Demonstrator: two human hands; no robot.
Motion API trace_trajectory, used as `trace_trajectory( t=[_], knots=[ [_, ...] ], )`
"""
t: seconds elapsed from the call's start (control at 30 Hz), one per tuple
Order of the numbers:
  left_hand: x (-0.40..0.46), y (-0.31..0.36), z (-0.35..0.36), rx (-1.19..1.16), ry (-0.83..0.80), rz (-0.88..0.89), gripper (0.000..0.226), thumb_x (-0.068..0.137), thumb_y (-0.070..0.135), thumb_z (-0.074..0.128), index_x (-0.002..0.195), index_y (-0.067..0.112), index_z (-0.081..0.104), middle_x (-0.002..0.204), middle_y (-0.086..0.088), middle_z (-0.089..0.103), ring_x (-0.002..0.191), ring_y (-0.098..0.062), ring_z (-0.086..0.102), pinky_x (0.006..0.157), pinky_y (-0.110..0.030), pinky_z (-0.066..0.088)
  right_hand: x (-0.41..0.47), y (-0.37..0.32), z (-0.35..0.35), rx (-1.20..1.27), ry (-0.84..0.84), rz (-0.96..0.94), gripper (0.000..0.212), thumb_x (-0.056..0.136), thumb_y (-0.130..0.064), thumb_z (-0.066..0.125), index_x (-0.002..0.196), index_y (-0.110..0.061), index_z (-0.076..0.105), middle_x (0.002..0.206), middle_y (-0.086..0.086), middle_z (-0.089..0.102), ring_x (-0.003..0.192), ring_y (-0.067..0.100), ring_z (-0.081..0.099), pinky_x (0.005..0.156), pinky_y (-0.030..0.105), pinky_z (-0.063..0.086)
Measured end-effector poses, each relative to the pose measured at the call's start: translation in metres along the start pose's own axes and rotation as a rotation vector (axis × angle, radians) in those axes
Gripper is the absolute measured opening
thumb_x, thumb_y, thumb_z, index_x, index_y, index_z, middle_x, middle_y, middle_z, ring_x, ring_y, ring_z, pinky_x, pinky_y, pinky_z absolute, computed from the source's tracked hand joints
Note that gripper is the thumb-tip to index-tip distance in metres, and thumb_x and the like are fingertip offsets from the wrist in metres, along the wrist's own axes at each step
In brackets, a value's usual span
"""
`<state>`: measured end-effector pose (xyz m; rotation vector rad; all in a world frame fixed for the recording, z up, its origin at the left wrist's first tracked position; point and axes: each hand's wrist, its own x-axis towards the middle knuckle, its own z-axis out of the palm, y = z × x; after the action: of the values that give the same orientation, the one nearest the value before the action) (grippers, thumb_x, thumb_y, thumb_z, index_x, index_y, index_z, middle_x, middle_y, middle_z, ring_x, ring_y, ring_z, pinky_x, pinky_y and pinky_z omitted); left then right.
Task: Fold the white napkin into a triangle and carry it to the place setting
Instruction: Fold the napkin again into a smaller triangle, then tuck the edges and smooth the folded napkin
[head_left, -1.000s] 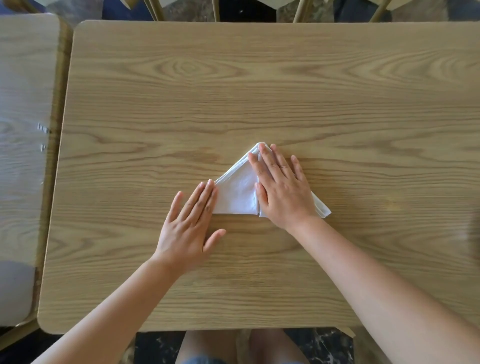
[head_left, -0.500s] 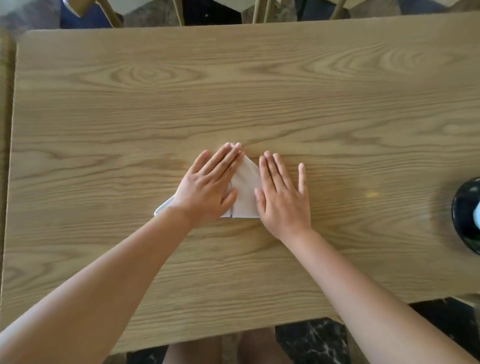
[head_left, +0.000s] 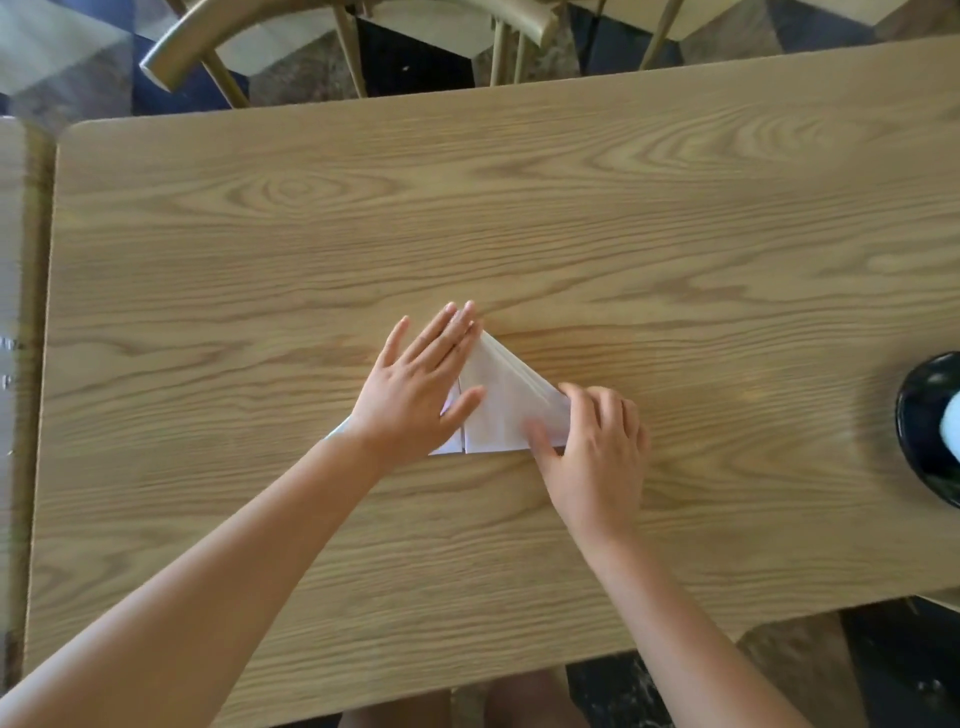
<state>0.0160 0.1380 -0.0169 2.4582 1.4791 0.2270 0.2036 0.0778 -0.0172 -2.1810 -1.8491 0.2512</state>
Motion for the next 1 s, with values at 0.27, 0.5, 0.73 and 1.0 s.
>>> trace_trajectory(
  t=[0.27,0.5,0.73,1.0],
  knots=[
    [0.068,-0.011,-0.081,-1.086,-0.512,-0.869,0.061,0.096,0.047,0.025,0.085,0.006,0.069,0.081,-0.007,0.073,0.075,-0.020,0.068,0.067,-0.027,0.049,0.012,-0.010,-0.002,0.060,-0.071,0.164,0.046,0.064,-0.033,0.076,0.104,-0.015,0.061,0.093,0.006,0.060,0.092,0.029,0.052,0.078,0.041,0.038],
    [0.083,-0.030,-0.065,-1.123,-0.693,-1.014,0.072,0.095,0.053,0.026,0.088,-0.004,0.070,0.098,-0.018,0.072,0.097,-0.025,0.068,0.087,-0.031,0.051,0.012,-0.006,-0.006,0.030,-0.077,0.212,0.042,0.063,-0.040,0.076,0.091,-0.012,0.060,0.089,0.005,0.057,0.089,0.029,0.050,0.075,0.037,0.033],
    [0.088,-0.030,-0.067,-1.109,-0.741,-1.015,0.069,0.096,0.050,0.028,0.091,-0.006,0.068,0.098,-0.019,0.072,0.094,-0.025,0.069,0.083,-0.031,0.053,0.019,-0.015,-0.028,0.086,-0.202,0.224,0.025,0.078,-0.027,0.062,0.098,-0.015,0.057,0.088,-0.001,0.065,0.085,0.023,0.059,0.079,0.033,0.028],
    [0.084,-0.033,-0.066,-1.109,-0.717,-0.990,0.052,0.095,0.044,0.041,0.088,0.000,0.068,0.086,-0.012,0.075,0.077,-0.019,0.072,0.076,-0.027,0.056,0.003,-0.064,-0.056,0.307,0.111,-0.019,0.020,0.066,-0.001,0.068,0.081,-0.011,0.061,0.076,0.002,0.058,0.061,0.021,0.054,0.053,0.025,0.036]
  ],
)
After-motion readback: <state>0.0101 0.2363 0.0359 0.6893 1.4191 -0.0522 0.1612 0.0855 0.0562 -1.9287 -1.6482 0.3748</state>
